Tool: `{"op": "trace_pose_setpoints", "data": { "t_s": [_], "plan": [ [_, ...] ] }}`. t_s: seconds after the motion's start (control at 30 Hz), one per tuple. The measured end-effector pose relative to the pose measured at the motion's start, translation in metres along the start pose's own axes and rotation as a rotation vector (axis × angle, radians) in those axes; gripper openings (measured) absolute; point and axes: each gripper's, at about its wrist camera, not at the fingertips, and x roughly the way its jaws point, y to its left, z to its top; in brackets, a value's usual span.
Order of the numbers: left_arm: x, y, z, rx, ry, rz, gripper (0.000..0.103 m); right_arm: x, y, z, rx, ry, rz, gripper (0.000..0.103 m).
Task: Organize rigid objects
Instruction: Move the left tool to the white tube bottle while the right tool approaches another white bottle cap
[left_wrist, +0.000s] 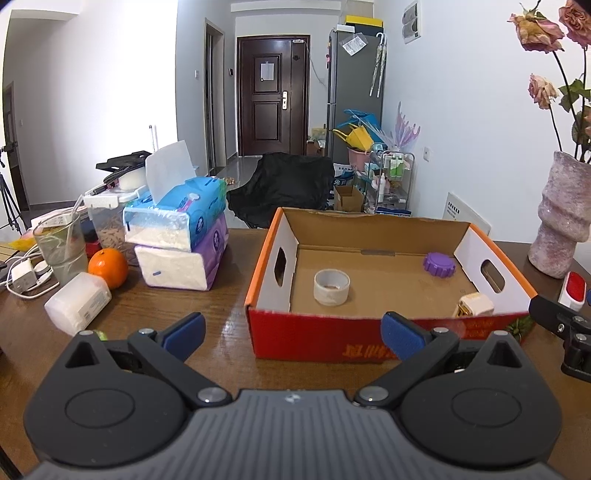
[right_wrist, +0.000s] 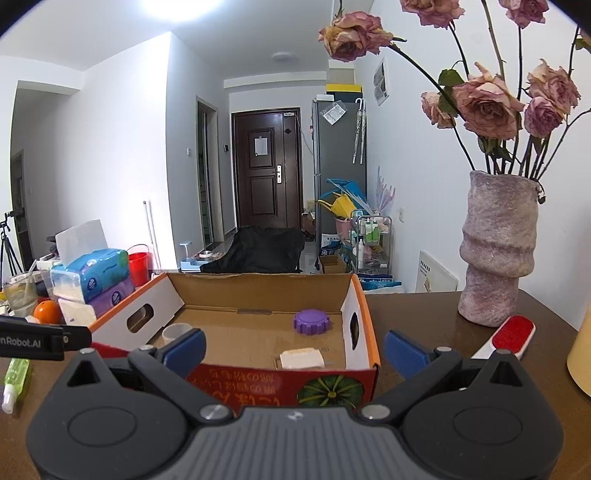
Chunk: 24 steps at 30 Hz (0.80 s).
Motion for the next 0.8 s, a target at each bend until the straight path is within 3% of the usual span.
{"op": "trace_pose_setpoints", "data": {
  "t_s": [0.8],
  "plan": [
    [-0.050,0.005,-0.044,-0.001,0.061,0.005,0.103,-0.064,0.008,-0.036,0.002,0.041,-0.002,0.103]
  ]
}}
